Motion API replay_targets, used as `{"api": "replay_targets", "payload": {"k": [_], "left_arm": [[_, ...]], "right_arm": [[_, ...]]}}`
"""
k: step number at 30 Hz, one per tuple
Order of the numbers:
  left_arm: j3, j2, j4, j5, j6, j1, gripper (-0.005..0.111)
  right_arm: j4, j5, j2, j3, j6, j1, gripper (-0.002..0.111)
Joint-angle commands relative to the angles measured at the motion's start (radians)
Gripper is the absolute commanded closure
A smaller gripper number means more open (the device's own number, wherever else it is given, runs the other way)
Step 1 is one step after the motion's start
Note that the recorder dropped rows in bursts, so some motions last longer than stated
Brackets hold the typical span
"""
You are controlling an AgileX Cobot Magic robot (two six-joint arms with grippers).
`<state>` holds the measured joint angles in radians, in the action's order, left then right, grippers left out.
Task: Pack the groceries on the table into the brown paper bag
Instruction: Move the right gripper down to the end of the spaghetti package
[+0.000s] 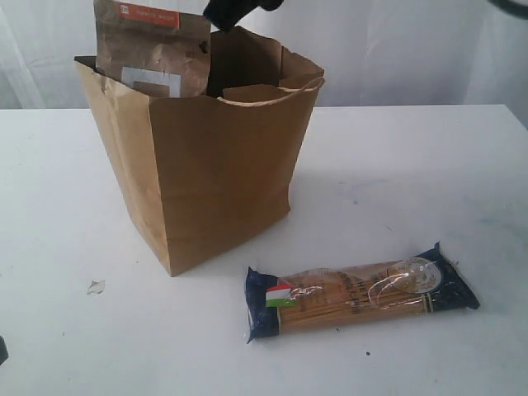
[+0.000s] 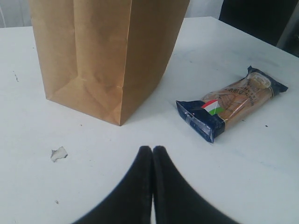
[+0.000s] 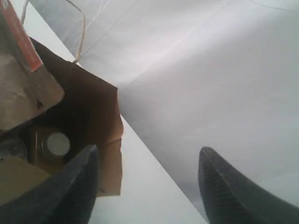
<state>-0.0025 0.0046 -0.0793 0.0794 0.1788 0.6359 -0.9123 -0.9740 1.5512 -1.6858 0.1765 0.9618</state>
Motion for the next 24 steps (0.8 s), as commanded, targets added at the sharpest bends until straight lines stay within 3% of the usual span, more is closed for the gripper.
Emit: {"api": "replay_targets", "payload": {"k": [1,4,11,16,24], "left_arm": [[0.002,-0.005,-0.006,-0.004,-0.001,0.005,0.107],[0.002,-0.005,-0.006,-0.004,-0.001,0.005,0.107],[0.002,-0.005,-0.006,-0.004,-0.001,0.005,0.107],[0.002,-0.005,-0.006,-0.004,-0.001,0.005,0.107],[0.002,-0.005,-0.006,-0.004,-0.001,0.005,0.107]], "right_arm": [[-0.004,-0.147,-0.082,0.0,-0.055,0.044,0.05],[0.008,-0.247,-0.123,0.0,-0.124,0.083,0.05],[0.126,-0.247,-0.194,0.043,-0.177,0.166,0.05],[0.436,-0.247,-0.203,0.134,-0.268,0.165,0.05],[0.691,-0.247,-0.187,0.358,-0.455,0.165,0.05]]}}
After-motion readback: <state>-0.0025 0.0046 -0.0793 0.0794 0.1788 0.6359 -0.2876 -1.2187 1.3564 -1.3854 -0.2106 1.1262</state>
